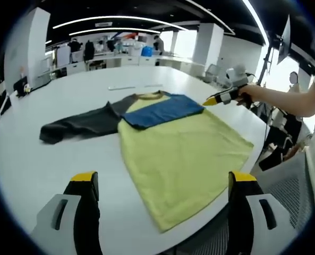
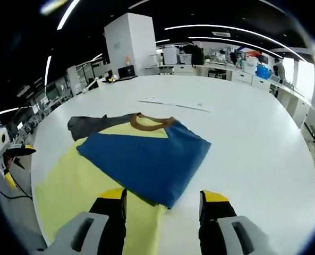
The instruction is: Fold the garment on the visible template until the final outline fits inside the template.
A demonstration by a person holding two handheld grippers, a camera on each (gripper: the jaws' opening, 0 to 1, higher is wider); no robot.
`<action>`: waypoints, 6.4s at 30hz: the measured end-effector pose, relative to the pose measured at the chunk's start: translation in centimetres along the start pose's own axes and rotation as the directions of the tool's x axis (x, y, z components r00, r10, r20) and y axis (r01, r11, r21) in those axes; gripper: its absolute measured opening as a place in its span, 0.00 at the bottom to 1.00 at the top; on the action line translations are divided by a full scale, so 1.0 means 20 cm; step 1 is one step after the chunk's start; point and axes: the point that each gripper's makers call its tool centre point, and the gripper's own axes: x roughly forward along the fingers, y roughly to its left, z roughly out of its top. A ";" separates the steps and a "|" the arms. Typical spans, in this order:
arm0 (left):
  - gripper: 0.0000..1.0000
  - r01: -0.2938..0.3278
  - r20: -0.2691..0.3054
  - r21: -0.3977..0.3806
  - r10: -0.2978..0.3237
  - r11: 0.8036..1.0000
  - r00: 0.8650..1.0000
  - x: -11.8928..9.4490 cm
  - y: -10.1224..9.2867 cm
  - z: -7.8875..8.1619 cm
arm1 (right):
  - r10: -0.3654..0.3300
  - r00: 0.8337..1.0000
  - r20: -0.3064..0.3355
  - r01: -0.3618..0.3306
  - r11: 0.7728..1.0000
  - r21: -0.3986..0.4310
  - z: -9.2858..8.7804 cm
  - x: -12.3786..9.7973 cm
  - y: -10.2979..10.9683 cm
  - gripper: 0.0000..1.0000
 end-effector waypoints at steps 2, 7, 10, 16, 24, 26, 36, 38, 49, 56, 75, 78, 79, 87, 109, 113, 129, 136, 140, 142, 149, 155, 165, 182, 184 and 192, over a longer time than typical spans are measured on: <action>0.98 -0.003 0.000 -0.005 0.003 1.000 1.000 0.00 0.00 0.00 | 0.002 1.000 0.001 -0.002 1.000 0.007 -0.01 0.00 -0.01 0.41; 0.97 -0.005 -0.007 -0.005 0.005 1.000 1.000 -0.01 0.00 -0.01 | -0.005 1.000 -0.009 0.005 1.000 0.007 -0.04 0.00 -0.03 0.31; 0.97 -0.007 -0.003 -0.011 0.007 1.000 1.000 -0.01 0.01 -0.01 | -0.011 1.000 -0.018 0.012 1.000 0.004 -0.06 0.00 -0.04 0.24; 0.96 -0.008 -0.009 -0.011 0.008 1.000 1.000 -0.01 0.01 -0.01 | -0.013 0.999 -0.043 0.013 1.000 -0.006 -0.12 0.01 -0.06 0.11; 0.96 -0.013 -0.014 -0.014 0.013 1.000 1.000 -0.01 0.02 -0.02 | -0.009 0.999 -0.045 0.009 1.000 0.005 -0.14 0.04 -0.05 0.07; 0.96 -0.014 -0.015 -0.013 0.014 1.000 1.000 -0.01 0.02 -0.02 | -0.004 0.999 -0.046 0.005 1.000 0.011 -0.14 0.05 -0.04 0.07; 0.95 -0.020 -0.020 -0.016 0.019 1.000 1.000 -0.01 0.03 -0.03 | 0.002 0.999 -0.051 0.000 1.000 0.030 -0.14 0.10 -0.02 0.00; 0.95 -0.020 -0.018 -0.018 0.019 1.000 1.000 -0.01 0.03 -0.03 | 0.001 0.999 -0.050 0.000 1.000 0.025 -0.14 0.10 -0.02 0.00; 0.95 -0.022 -0.010 -0.007 0.022 1.000 1.000 -0.01 0.04 -0.01 | -0.046 0.996 -0.079 0.042 0.998 -0.052 -0.15 0.07 -0.07 0.00; 0.95 -0.023 -0.017 -0.011 0.023 1.000 1.000 -0.01 0.04 -0.02 | -0.085 0.990 -0.113 0.068 0.987 -0.145 -0.16 0.05 -0.10 0.00; 0.95 -0.036 -0.018 -0.016 0.035 0.999 0.999 -0.02 0.07 -0.03 | -0.100 0.985 -0.141 0.069 0.975 -0.210 -0.17 0.03 -0.18 0.00; 0.95 -0.035 -0.015 -0.017 0.035 0.999 0.999 -0.02 0.07 -0.03 | -0.107 0.984 -0.141 0.076 0.975 -0.208 -0.18 0.02 -0.20 0.00; 0.95 -0.035 -0.014 -0.016 0.035 0.999 0.999 -0.02 0.07 -0.02 | -0.107 0.984 -0.141 0.077 0.976 -0.206 -0.18 0.02 -0.20 0.00; 0.95 -0.037 -0.016 -0.019 0.037 0.999 0.999 -0.01 0.08 -0.02 | -0.121 0.984 -0.133 0.099 0.982 -0.163 -0.18 0.02 -0.24 0.00; 0.95 -0.051 0.003 -0.043 0.051 0.998 0.999 -0.02 0.11 0.00 | -0.114 0.990 -0.083 0.110 0.993 -0.051 -0.14 -0.02 -0.29 0.20; 0.95 -0.047 0.004 -0.040 0.047 0.998 0.999 -0.02 0.11 0.00 | -0.073 0.996 -0.046 0.072 0.997 -0.015 -0.10 -0.02 -0.25 0.33; 0.95 -0.057 0.008 -0.038 0.057 0.998 0.998 -0.03 0.14 0.02 | 0.071 0.997 0.042 -0.067 0.994 -0.081 0.03 -0.09 0.01 0.84; 0.94 -0.076 0.035 -0.055 0.078 0.996 0.996 -0.04 0.23 0.07 | 0.121 0.990 0.071 -0.113 0.988 -0.106 0.09 -0.16 0.13 0.98; 0.94 -0.097 0.040 -0.069 0.100 0.993 0.994 -0.03 0.29 0.07 | 0.159 0.986 0.047 -0.151 0.979 -0.138 0.07 -0.19 0.21 0.99; 0.93 -0.104 0.036 -0.080 0.107 0.991 0.994 -0.03 0.31 0.07 | 0.168 0.985 0.046 -0.159 0.975 -0.152 0.07 -0.21 0.24 0.99; 0.88 -0.180 0.037 -0.077 0.183 0.981 0.982 -0.01 0.48 0.06 | 0.178 0.981 0.084 -0.161 0.971 -0.177 0.11 -0.29 0.29 0.99; 0.84 -0.227 0.051 -0.084 0.231 0.970 0.972 -0.01 0.59 0.09 | 0.184 0.979 0.088 -0.164 0.967 -0.195 0.10 -0.33 0.33 0.99; 0.77 -0.315 0.103 -0.117 0.327 0.942 0.939 0.00 0.86 0.14 | 0.195 0.978 0.080 -0.172 0.958 -0.230 0.08 -0.38 0.35 0.97; 0.44 -0.445 0.076 -0.229 0.471 0.866 0.879 0.08 1.21 0.15 | 0.196 0.978 0.069 -0.179 0.962 -0.206 0.01 -0.39 0.40 0.96; 0.42 -0.458 0.074 -0.228 0.484 0.859 0.872 0.09 1.24 0.15 | 0.196 0.978 0.064 -0.181 0.964 -0.194 -0.01 -0.39 0.39 0.96; 0.36 -0.489 0.047 -0.260 0.517 0.833 0.855 0.13 1.35 0.13 | 0.183 0.982 0.052 -0.172 0.971 -0.168 -0.05 -0.38 0.37 0.94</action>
